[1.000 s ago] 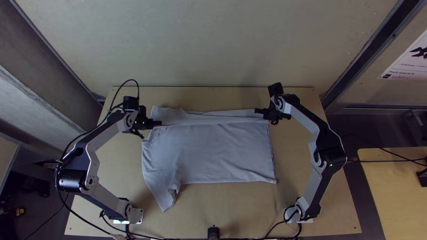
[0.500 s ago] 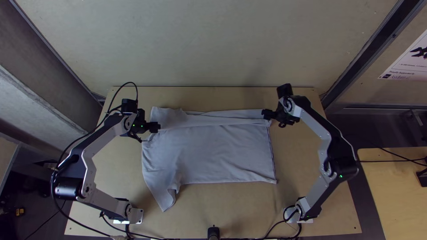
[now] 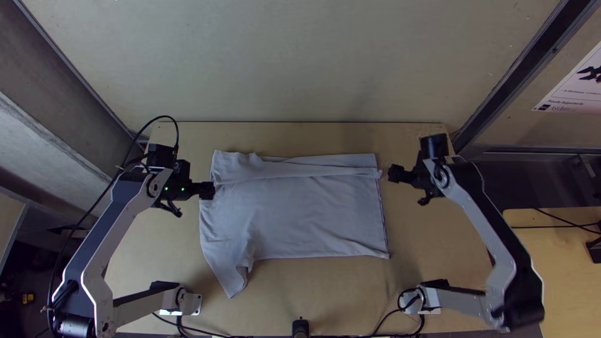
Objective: Fold the t-shirt
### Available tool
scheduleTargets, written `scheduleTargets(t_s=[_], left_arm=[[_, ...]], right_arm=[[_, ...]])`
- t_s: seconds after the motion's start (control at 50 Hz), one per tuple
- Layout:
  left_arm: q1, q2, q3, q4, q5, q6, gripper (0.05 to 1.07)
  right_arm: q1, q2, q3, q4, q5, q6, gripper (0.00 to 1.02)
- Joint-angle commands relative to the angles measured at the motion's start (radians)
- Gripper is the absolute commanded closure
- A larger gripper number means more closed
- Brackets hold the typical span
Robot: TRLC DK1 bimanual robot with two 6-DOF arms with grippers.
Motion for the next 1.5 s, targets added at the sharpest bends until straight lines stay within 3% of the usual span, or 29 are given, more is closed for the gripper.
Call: scheduleTargets(t_s=[0.0,0.24,0.38,0.54,0.72,1.28,1.48], left_arm=[[-0.027,-0.069,-0.032,-0.069,0.008,0.010,0.10],[-0.136,-0.146,-0.086,-0.261,0.025,-0.019,0.10],[-0.199,-0.195,-0.137,-0.395,0.081,-0.151,0.10],[-0.291,-0.201,-0.172,-0.454,0.081,-0.213,0.10],[-0.297,-0.183,-0.253,-0.494,0.082,-0.334,0.10],[-0.456,0.024,-0.396,-0.349,0.005,-0.444,0.12],[-0.461,0.078,-0.402,-0.292,0.004,-0.453,0.30]], right_arm=[[0.037,-0.104,-0.044,-0.075,0.004,-0.001,0.03],[0.086,-0.239,-0.073,-0.201,0.005,-0.030,0.03],[0.083,-0.257,-0.108,-0.209,0.004,-0.037,0.03],[0.122,-0.239,-0.162,-0.209,0.002,-0.007,0.03],[0.141,-0.222,-0.176,-0.229,0.002,0.051,0.04],[0.148,-0.181,-0.209,-0.233,-0.012,0.058,0.04],[0.149,-0.176,-0.219,-0.233,-0.022,0.058,0.04]])
